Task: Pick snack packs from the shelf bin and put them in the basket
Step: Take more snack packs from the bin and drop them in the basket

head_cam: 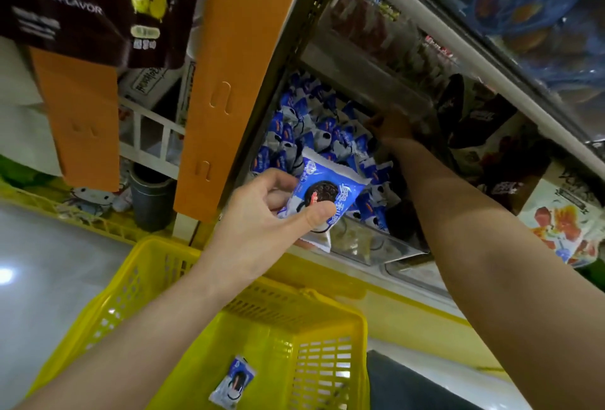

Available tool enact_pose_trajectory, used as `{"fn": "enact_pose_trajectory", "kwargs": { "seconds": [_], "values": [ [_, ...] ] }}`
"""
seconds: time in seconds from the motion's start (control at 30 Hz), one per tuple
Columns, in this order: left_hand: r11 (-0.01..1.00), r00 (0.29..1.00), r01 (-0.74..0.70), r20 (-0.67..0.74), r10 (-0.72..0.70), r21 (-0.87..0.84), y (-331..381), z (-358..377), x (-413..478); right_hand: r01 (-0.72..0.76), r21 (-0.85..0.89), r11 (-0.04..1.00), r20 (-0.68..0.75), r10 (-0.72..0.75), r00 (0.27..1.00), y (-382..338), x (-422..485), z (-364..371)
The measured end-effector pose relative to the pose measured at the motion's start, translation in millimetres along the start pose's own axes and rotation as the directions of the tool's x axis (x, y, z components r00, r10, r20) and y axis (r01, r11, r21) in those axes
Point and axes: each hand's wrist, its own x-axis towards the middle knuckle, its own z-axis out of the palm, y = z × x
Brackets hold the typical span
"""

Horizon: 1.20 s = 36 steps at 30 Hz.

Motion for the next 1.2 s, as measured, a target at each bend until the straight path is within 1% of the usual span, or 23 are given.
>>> {"fn": "enact_pose_trajectory", "kwargs": {
  "seconds": [0.07,0.17,0.23,0.3,0.33,0.4,0.47,0.5,0.53,0.57,0.6,0.63,0.67,0.7,0.77,0.83,0.87,0.93,1.0,1.07,1.13,1.2],
  "values": [
    [1.000,1.000,0.000,-0.006,0.000,-0.031,-0.4,0.9,-1.6,0.017,-0.027,0.999,-0.002,-0.017,1.000,-1.6,-2.3,0.1],
    [1.000,1.000,0.000,0.008,0.001,-0.017,-1.4,2.9,-3.9,0.004,-0.006,1.000,-0.078,-0.004,0.997,-3.2,-7.0,-4.8],
    [1.000,1.000,0.015,0.019,-0.015,-0.002,-2.9,5.2,-5.7,-0.013,0.022,1.000,-0.171,0.017,0.985,-4.1,-13.2,-12.2],
    [0.998,0.998,0.055,0.004,-0.055,-0.036,-4.8,8.3,-7.3,0.013,0.069,0.998,-0.288,0.008,0.958,-7.0,-29.4,-22.1],
    [0.994,0.997,0.078,-0.004,-0.079,-0.071,-4.9,10.3,-8.1,0.067,0.105,0.992,-0.348,-0.027,0.937,-8.9,-42.7,-26.5],
    [0.990,0.995,0.090,-0.020,-0.093,-0.110,-2.8,15.3,-9.4,0.236,0.200,0.951,-0.470,-0.118,0.875,-12.5,-80.8,-34.7],
    [0.991,0.997,0.048,-0.054,-0.056,-0.124,-1.0,20.8,-10.5,0.376,0.350,0.858,-0.526,-0.152,0.837,-14.0,-123.2,-41.9],
    [0.991,0.996,0.026,-0.082,-0.036,-0.129,-1.3,23.0,-10.8,0.406,0.430,0.807,-0.514,-0.151,0.844,-12.5,-142.4,-45.0],
    [0.993,0.994,0.009,-0.110,-0.022,-0.122,-1.9,24.6,-11.4,0.405,0.519,0.753,-0.467,-0.147,0.872,-10.0,-160.2,-47.3],
    [0.995,0.991,0.003,-0.133,-0.017,-0.102,-3.5,25.6,-12.3,0.376,0.615,0.694,-0.385,-0.152,0.910,-7.2,-177.4,-48.2],
    [0.997,0.989,0.010,-0.146,-0.022,-0.081,-4.9,27.5,-13.6,0.310,0.708,0.635,-0.269,-0.163,0.949,-4.8,-193.5,-47.7],
    [0.998,0.988,0.027,-0.147,-0.036,-0.062,-7.1,29.3,-15.5,0.211,0.783,0.586,-0.135,-0.170,0.976,-2.0,-208.0,-44.2],
    [0.998,0.989,0.049,-0.139,-0.056,-0.050,-9.6,32.0,-17.9,0.110,0.822,0.559,-0.012,-0.177,0.984,0.3,-221.2,-38.8],
    [0.996,0.988,0.076,-0.127,-0.082,-0.049,-12.2,34.8,-20.7,0.040,0.827,0.561,0.077,-0.184,0.980,3.1,-232.6,-31.8],
    [0.981,0.984,0.156,-0.065,-0.164,-0.119,-18.0,40.5,-28.8,-0.037,0.819,0.573,0.168,-0.177,0.970,7.6,-251.3,-16.8],
    [0.943,0.970,0.242,0.077,-0.231,-0.227,-21.4,45.0,-36.9,-0.074,0.829,0.554,0.190,-0.154,0.970,12.2,-263.2,-5.6],
    [0.930,0.962,0.267,0.133,-0.240,-0.254,-23.2,46.2,-40.1,-0.072,0.833,0.548,0.179,-0.144,0.973,13.8,-267.3,-1.8],
    [0.936,0.961,0.254,0.174,-0.216,-0.243,-26.2,45.9,-44.0,-0.036,0.822,0.569,0.132,-0.127,0.983,15.8,-272.6,2.6],
    [0.950,0.962,0.232,0.194,-0.192,-0.209,-26.6,44.2,-44.6,0.010,0.775,0.632,0.058,-0.086,0.995,17.3,-273.4,5.0],
    [0.957,0.954,0.232,0.234,-0.189,-0.174,-25.1,41.5,-43.3,0.007,0.760,0.650,0.024,-0.039,0.999,17.2,-270.8,4.2],
    [0.970,0.948,0.212,0.266,-0.173,-0.123,-23.7,37.7,-40.5,-0.041,0.786,0.617,0.108,-0.072,0.992,15.7,-266.0,0.5],
    [0.978,0.946,0.187,0.284,-0.153,-0.097,-21.4,32.7,-37.2,-0.060,0.779,0.625,0.193,-0.148,0.970,15.0,-261.0,-4.2]
  ]
}}
